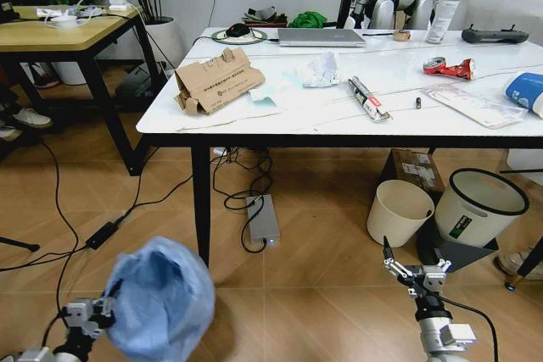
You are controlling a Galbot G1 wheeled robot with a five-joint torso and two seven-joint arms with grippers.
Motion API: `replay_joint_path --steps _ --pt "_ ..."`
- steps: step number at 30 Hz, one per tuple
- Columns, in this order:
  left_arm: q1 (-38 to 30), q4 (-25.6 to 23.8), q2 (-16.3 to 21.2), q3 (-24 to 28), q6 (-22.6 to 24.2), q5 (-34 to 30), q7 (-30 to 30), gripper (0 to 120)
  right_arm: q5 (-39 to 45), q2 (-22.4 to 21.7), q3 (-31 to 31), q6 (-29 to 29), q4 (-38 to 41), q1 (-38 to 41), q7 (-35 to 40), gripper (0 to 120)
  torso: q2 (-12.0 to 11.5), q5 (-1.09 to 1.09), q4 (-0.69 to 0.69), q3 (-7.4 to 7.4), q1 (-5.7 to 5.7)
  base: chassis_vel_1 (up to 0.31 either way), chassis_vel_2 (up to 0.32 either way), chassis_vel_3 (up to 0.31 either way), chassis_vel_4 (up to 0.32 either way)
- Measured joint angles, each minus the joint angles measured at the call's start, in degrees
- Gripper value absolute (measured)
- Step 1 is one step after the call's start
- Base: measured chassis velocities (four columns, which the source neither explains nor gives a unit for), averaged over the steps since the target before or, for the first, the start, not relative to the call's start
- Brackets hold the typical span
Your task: Pick up the trash bin and place the trash from the table into it.
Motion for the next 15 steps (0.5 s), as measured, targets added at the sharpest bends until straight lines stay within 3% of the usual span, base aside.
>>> replay_joint_path --steps 6,15 --pt "6.8 -8.1 -0.1 1.4 0.2 2.0 2.0 0 -0.3 0.0 0.2 0.0 0.7 -1.0 0.2 100 1.1 0.01 0.01 0.75 0.34 0.000 0.000 0.000 0.000" --pt "9.3 -16.2 -1.2 4.1 4.1 4.3 -3.2 0 -1.0 0.0 0.2 0.4 1.1 -2.6 0.2 100 3.3 0.00 0.01 2.32 1.00 0.000 0.000 0.000 0.000"
